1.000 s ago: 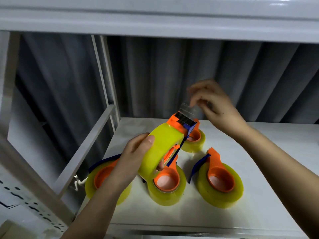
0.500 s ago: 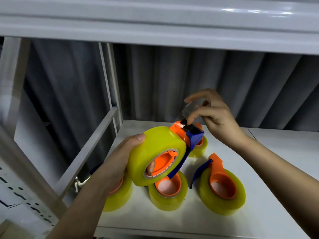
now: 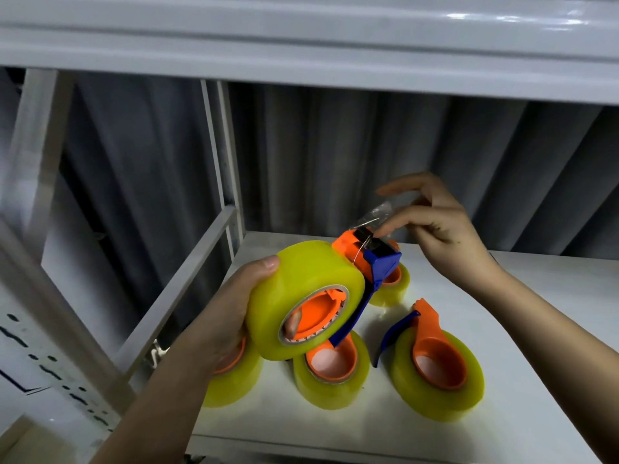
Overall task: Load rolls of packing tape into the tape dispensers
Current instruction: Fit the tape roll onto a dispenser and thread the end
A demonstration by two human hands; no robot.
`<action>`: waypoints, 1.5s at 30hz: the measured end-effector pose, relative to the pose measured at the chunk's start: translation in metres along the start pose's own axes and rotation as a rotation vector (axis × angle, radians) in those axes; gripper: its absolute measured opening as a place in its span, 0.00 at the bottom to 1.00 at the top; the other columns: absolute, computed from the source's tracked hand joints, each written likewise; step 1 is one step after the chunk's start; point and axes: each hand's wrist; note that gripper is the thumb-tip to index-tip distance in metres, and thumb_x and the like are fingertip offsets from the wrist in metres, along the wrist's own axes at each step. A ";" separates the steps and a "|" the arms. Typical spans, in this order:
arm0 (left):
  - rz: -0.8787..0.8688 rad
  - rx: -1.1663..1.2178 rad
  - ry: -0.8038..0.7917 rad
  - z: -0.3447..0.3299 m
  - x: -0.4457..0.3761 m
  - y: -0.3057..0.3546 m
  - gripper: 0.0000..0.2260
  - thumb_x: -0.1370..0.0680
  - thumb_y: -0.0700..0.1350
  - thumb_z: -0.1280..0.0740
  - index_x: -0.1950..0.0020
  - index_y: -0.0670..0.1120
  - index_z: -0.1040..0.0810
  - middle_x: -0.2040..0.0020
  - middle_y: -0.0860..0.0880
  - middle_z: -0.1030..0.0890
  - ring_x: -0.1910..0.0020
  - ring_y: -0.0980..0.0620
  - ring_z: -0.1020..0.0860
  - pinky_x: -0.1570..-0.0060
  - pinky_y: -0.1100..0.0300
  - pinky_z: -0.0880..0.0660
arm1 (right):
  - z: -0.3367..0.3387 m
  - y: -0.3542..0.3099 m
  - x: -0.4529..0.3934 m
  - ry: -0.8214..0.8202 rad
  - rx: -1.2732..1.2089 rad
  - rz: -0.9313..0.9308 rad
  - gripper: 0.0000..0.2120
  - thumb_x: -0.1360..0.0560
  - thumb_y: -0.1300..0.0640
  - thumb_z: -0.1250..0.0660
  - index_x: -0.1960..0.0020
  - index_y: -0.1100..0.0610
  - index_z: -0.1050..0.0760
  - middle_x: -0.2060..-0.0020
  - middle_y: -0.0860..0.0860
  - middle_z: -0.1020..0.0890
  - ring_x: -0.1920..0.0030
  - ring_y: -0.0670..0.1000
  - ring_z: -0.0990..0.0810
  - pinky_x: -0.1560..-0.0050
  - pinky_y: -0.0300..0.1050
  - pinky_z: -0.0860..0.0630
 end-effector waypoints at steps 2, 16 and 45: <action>0.003 -0.013 0.012 0.000 0.000 -0.002 0.29 0.37 0.62 0.35 0.39 0.51 0.22 0.48 0.45 0.16 0.51 0.45 0.16 0.57 0.52 0.20 | 0.001 -0.004 0.003 0.027 0.022 -0.002 0.19 0.30 0.67 0.46 0.57 0.52 0.19 0.42 0.52 0.26 0.38 0.48 0.27 0.44 0.33 0.30; -0.033 -0.082 0.054 -0.003 0.000 -0.006 0.31 0.39 0.65 0.28 0.38 0.55 0.22 0.42 0.46 0.18 0.44 0.43 0.19 0.43 0.42 0.24 | 0.025 -0.016 -0.002 -0.051 -0.020 -0.425 0.11 0.23 0.57 0.35 0.43 0.51 0.34 0.63 0.47 0.18 0.61 0.43 0.19 0.55 0.35 0.24; -0.127 -0.143 0.069 -0.029 0.015 0.002 0.19 0.43 0.61 0.33 0.54 0.59 0.20 0.51 0.50 0.16 0.52 0.51 0.17 0.50 0.50 0.20 | 0.013 0.011 0.015 -0.190 -0.685 -0.622 0.19 0.27 0.59 0.49 0.56 0.63 0.20 0.61 0.58 0.18 0.64 0.52 0.24 0.61 0.40 0.27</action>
Point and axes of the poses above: each hand's wrist, its own x-axis away from the middle knuckle, its own z-axis out of the back of the hand, y = z × x
